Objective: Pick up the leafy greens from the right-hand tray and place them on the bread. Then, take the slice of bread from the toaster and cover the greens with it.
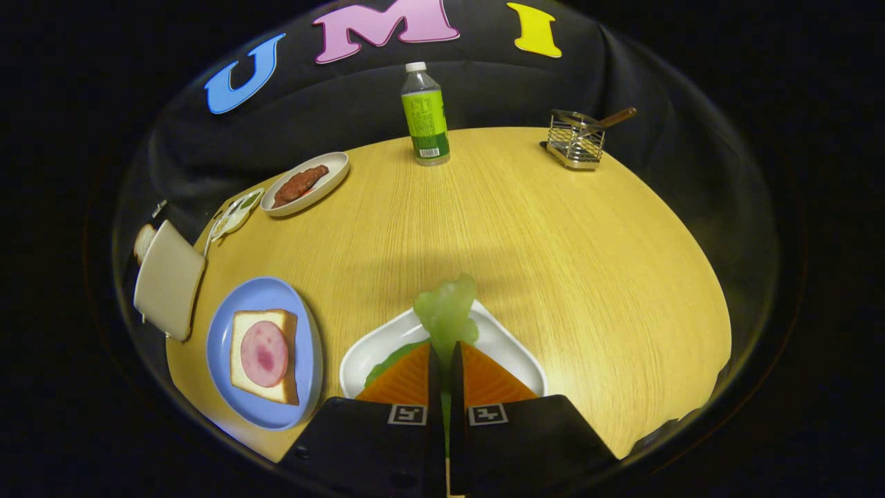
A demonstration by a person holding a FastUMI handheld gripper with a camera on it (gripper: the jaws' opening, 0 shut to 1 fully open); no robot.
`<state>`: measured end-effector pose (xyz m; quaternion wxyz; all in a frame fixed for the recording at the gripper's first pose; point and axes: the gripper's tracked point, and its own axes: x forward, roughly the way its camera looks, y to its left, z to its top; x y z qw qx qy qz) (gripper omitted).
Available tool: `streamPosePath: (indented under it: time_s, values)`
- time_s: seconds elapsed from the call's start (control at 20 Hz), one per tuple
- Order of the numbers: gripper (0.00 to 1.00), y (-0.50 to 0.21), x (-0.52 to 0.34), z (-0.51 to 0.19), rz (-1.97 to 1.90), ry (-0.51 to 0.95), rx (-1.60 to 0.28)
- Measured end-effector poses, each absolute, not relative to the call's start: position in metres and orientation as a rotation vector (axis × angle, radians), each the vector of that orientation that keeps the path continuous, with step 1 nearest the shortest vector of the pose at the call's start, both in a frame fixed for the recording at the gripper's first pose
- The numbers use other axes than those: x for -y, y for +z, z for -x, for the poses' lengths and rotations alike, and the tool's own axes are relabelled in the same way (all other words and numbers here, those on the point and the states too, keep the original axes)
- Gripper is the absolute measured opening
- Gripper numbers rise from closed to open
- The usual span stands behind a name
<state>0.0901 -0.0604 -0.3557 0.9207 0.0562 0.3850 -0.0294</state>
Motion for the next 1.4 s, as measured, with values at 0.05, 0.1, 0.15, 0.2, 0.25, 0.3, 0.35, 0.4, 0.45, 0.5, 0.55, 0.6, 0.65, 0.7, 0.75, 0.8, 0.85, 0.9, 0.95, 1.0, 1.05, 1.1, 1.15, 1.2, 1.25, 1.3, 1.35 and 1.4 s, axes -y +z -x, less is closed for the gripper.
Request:
streamPosePath:
  time_s: [0.05, 0.1, 0.15, 0.2, 0.25, 0.3, 0.35, 0.4, 0.45, 0.5, 0.55, 0.6, 0.65, 0.7, 0.75, 0.8, 0.85, 0.9, 0.95, 1.0, 1.05, 1.1, 1.15, 1.2, 1.25, 1.3, 1.35, 1.4]
  values:
    - [0.07, -0.344, 0.059, -0.089, -0.11, -0.057, -0.775]
    - [0.07, -0.332, 0.056, -0.089, -0.106, -0.048, -0.758]
    - [0.07, -0.32, 0.054, -0.088, -0.099, -0.042, -0.74]
    - [0.07, -0.308, 0.05, -0.087, -0.091, -0.033, -0.725]
    - [0.07, -0.297, 0.045, -0.084, -0.087, -0.02, -0.715]
    - [0.07, -0.286, 0.036, -0.082, -0.091, -0.001, -0.707]
    - [0.07, -0.276, 0.026, -0.081, -0.094, 0.023, -0.698]
    - [0.07, -0.267, 0.014, -0.078, -0.092, 0.051, -0.695]
    - [0.07, -0.26, 0.002, -0.078, -0.087, 0.079, -0.693]
    - [0.07, -0.254, -0.01, -0.076, -0.081, 0.102, -0.696]
    - [0.07, -0.252, -0.023, -0.074, -0.076, 0.129, -0.705]
    - [0.07, -0.249, -0.039, -0.073, -0.072, 0.156, -0.711]
    - [0.07, -0.249, -0.053, -0.076, -0.063, 0.179, -0.714]
    - [0.07, -0.252, -0.065, -0.077, -0.058, 0.2, -0.718]
    - [0.07, -0.254, -0.079, -0.079, -0.054, 0.222, -0.725]
    - [0.07, -0.256, -0.092, -0.08, -0.051, 0.244, -0.733]
    - [0.07, -0.261, -0.104, -0.081, -0.046, 0.262, -0.746]
    - [0.07, -0.272, -0.114, -0.082, -0.034, 0.268, -0.778]
    - [0.07, -0.278, -0.122, -0.084, -0.031, 0.278, -0.796]
    - [0.07, -0.285, -0.132, -0.085, -0.027, 0.292, -0.814]
    - [0.09, -0.291, -0.139, -0.088, -0.016, 0.296, -0.824]
    - [0.09, -0.296, -0.144, -0.088, -0.006, 0.303, -0.834]
    - [0.09, -0.302, -0.148, -0.089, 0.004, 0.308, -0.845]
    - [0.11, -0.31, -0.153, -0.088, 0.008, 0.315, -0.861]
    - [0.11, -0.316, -0.156, -0.089, 0.018, 0.314, -0.875]
    - [0.15, -0.322, -0.156, -0.089, 0.029, 0.306, -0.882]
    - [0.15, -0.324, -0.155, -0.091, 0.043, 0.298, -0.882]
    - [0.17, -0.328, -0.155, -0.092, 0.058, 0.287, -0.878]
